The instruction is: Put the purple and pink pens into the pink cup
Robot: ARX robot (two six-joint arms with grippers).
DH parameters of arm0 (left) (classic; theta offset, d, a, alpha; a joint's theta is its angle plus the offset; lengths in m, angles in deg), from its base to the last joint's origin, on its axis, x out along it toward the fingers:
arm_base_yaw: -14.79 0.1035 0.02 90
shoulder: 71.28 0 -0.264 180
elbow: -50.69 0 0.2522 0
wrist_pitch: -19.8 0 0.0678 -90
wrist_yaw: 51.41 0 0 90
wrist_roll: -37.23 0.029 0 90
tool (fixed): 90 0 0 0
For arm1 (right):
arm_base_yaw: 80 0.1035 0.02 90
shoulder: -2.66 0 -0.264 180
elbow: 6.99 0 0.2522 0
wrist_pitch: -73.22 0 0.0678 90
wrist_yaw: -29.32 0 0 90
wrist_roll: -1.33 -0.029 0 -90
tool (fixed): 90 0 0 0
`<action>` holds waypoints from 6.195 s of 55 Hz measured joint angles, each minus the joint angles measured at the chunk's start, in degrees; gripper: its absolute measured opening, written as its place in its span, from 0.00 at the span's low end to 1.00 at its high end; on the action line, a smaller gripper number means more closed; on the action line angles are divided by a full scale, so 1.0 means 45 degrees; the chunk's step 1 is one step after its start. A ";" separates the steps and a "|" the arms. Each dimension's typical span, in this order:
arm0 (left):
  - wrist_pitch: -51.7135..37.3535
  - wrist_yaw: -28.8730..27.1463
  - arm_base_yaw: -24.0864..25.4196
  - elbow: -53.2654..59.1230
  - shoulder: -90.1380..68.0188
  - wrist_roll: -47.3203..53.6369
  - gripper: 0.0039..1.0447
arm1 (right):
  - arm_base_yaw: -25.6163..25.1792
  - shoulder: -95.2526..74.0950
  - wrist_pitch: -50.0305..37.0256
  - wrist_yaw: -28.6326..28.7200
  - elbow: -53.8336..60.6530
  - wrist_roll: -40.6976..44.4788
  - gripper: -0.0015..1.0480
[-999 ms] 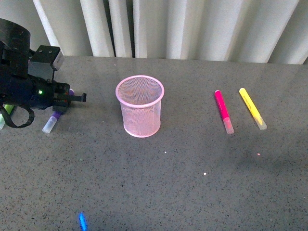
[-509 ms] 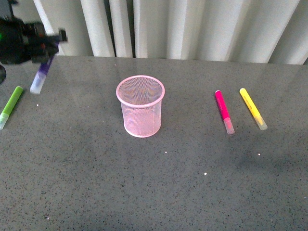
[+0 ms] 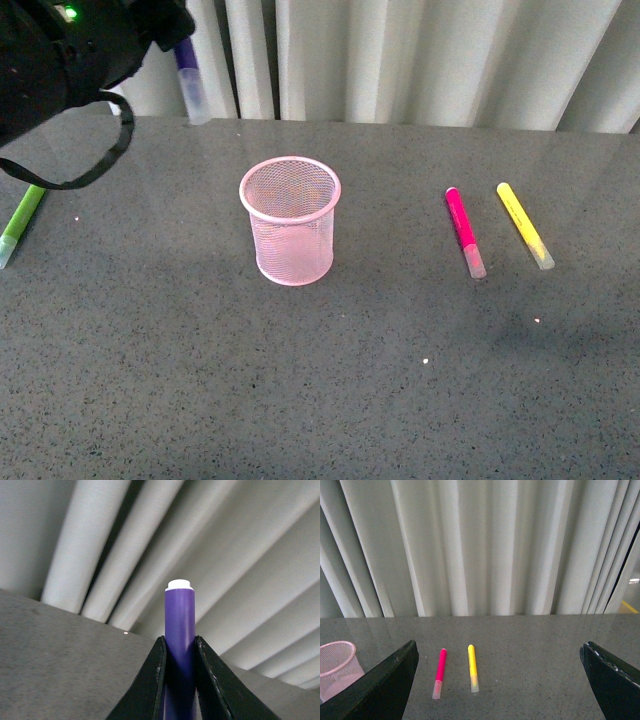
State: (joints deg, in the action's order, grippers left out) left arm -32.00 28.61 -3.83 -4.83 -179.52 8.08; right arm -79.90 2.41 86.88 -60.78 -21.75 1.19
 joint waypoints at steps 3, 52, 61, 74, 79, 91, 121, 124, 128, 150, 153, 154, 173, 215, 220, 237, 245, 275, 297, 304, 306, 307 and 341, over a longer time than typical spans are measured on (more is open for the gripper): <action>-0.0471 0.0121 -0.0432 0.0146 -0.0005 -0.0005 0.13 | 0.0000 0.0000 0.0000 0.0000 0.0000 0.0000 0.93; -0.1559 -0.0146 -0.2030 -0.1685 -0.3249 0.1661 0.13 | 0.0000 0.0000 0.0000 0.0000 0.0000 0.0005 0.93; -0.1705 -0.0277 -0.2030 -0.1700 -0.3711 0.1617 0.13 | 0.0000 0.0000 0.0000 0.0005 0.0000 0.0000 0.93; -0.1700 -0.0588 -0.2064 -0.2055 -0.4240 0.1316 0.13 | 0.0000 0.0000 0.0000 0.0000 0.0000 0.0000 0.93; -0.1651 -0.0661 -0.2074 -0.2152 -0.4279 0.1307 0.13 | 0.0000 0.0000 0.0000 0.0005 0.0000 0.0000 0.93; -0.1622 -0.0665 -0.2079 -0.2278 -0.4333 0.1321 0.13 | 0.0000 0.0000 0.0000 0.0000 0.0000 0.0000 0.93; -0.1428 -0.0238 -0.1817 -0.2482 -0.4736 0.1175 0.20 | 0.0000 0.0000 0.0000 0.0005 0.0000 0.0005 0.93; -0.1418 -0.0175 -0.1802 -0.2443 -0.4736 0.1030 0.28 | 0.0000 0.0000 0.0000 0.0005 0.0000 0.0005 0.93; -0.1341 -0.0175 -0.1778 -0.2380 -0.4707 0.0855 0.39 | 0.0000 0.0000 0.0000 0.0005 0.0000 0.0005 0.93; 0.0733 0.0495 -0.1205 -0.0544 -0.1462 0.0772 0.95 | 0.0000 0.0000 0.0000 0.0000 0.0000 0.0000 0.93; 0.1695 0.0976 -0.1059 -0.0024 -0.0345 0.1302 0.93 | 0.0000 0.0000 0.0000 0.0005 0.0000 0.0005 0.93; 0.2176 0.1195 -0.0991 0.0185 0.0136 0.1491 0.94 | 0.0000 0.0000 0.0000 0.0005 0.0000 0.0005 0.93; 0.9112 0.2992 0.0175 0.2555 0.6363 0.5081 0.94 | 0.0000 0.0000 0.0000 0.0019 0.0000 0.0005 0.93; 0.2735 0.0719 0.2608 0.8485 1.1205 0.6382 0.03 | 0.0000 0.0000 0.0000 0.0000 0.0000 0.0000 0.93; 0.3468 0.0947 0.2841 0.8704 1.2177 0.6382 0.03 | 0.0000 0.0000 0.0000 0.0000 0.0000 0.0000 0.93; 0.6494 0.2171 0.4104 0.9151 1.5756 0.6382 0.03 | 0.0000 0.0000 0.0000 0.0000 0.0000 0.0000 0.93; 0.7810 0.2200 0.4104 0.9156 1.7204 0.6382 0.03 | 0.0000 0.0000 0.0000 0.0000 0.0000 0.0000 0.93; 1.0894 0.2200 0.4104 0.9156 2.0424 0.6382 0.03 | 0.0000 0.0000 0.0000 0.0000 0.0000 0.0000 0.93; 1.2439 0.2200 0.4104 0.9156 2.1969 0.6382 0.03 | 0.0000 0.0000 0.0000 0.0000 0.0000 0.0000 0.93; 1.4489 0.2220 0.4109 0.9151 2.3936 0.6387 0.03 | 0.0000 0.0000 0.0000 0.0000 0.0000 0.0000 0.93; 1.4503 0.2215 0.4109 0.9151 2.3994 0.6387 0.03 | 0.0000 0.0000 0.0000 0.0000 0.0000 0.0000 0.93; 1.4513 0.2215 0.4109 0.9151 2.3999 0.6387 0.03 | 0.0000 0.0000 0.0000 0.0000 0.0000 0.0000 0.93; 1.4552 0.2215 0.4109 0.9151 2.4004 0.6382 0.75 | 0.0000 0.0000 0.0000 0.0000 0.0000 0.0000 0.93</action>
State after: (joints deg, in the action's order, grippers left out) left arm 33.48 38.58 14.67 36.35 -71.51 36.80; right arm -79.90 2.41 86.88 -60.78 -21.75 1.19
